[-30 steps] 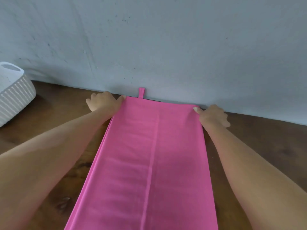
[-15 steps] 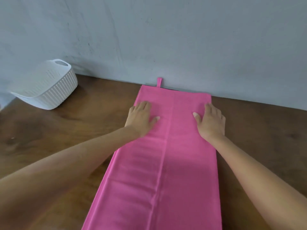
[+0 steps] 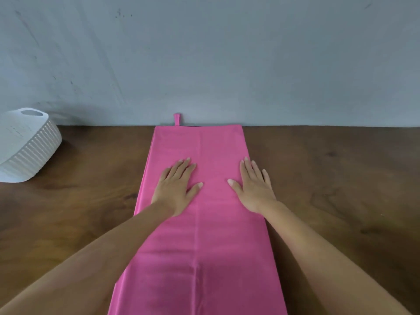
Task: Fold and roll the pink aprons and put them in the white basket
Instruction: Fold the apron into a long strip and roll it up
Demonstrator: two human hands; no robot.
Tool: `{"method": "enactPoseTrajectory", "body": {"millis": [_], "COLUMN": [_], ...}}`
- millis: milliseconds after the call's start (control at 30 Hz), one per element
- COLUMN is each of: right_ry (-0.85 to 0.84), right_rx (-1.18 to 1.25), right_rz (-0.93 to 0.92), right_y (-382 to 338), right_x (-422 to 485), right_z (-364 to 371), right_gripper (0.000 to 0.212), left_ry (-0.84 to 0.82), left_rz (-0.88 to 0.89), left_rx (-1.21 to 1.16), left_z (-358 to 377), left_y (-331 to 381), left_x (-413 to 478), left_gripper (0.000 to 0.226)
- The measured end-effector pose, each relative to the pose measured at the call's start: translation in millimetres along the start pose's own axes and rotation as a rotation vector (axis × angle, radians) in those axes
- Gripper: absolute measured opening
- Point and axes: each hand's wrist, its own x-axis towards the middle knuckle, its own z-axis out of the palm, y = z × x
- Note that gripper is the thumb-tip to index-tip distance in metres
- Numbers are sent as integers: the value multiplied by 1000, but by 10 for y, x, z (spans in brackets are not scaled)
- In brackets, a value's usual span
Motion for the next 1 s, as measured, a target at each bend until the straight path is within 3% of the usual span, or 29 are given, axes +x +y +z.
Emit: {"method": "enactPoseTrajectory", "body": {"millis": [467, 833, 1000], "right_ry": [42, 109, 117], "right_rx": [-60, -50, 25], "right_rz": [193, 394, 463], "right_y": [-235, -564, -626], "right_x": [-1678, -2949, -3320], "right_z": [429, 806, 948], "right_gripper": [104, 82, 84], "left_ry": [-6, -3, 36], "left_rz": [46, 116, 227], "left_rx": [-31, -31, 57], "left_z": [-20, 11, -26], "left_y": [-36, -72, -15], "left_x": [17, 35, 30], "left_gripper": [74, 73, 56]}}
